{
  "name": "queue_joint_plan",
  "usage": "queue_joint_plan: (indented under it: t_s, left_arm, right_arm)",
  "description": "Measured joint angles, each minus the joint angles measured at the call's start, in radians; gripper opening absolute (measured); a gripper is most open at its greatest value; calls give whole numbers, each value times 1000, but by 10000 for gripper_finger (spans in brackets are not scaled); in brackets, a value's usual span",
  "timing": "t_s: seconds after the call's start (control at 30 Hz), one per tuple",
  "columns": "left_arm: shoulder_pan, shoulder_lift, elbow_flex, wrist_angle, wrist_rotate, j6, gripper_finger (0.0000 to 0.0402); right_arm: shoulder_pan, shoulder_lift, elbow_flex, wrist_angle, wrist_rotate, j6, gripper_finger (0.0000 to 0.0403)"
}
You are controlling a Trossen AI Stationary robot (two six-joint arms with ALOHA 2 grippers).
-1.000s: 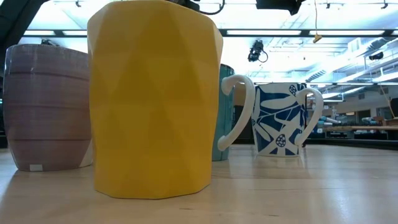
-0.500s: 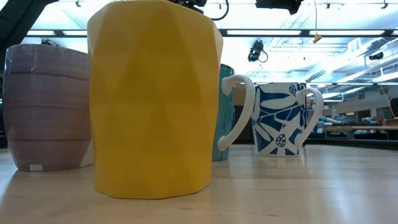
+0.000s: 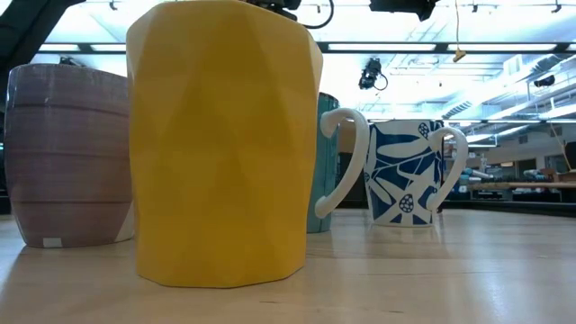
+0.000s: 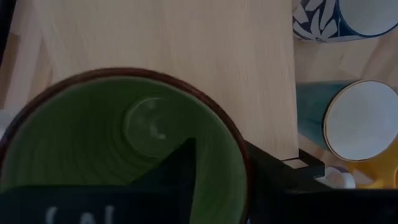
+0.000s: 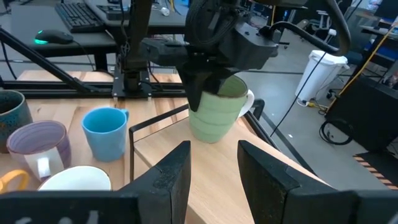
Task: Place coffee mugs
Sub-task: Put the green mug on the shelf
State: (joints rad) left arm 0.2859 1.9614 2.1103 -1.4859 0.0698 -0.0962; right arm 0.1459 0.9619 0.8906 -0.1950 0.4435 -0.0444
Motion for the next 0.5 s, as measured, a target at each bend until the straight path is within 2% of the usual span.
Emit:
queue_joint_plan:
  t_s: [0.17, 0.5]
  left_arm:
    - [0, 0, 0, 35, 0, 26, 146]
    - [6, 0, 0, 110, -26, 106, 151]
  right_arm:
    - [0, 0, 0, 1, 0, 0, 138]
    - [0, 0, 0, 2, 0, 7, 138]
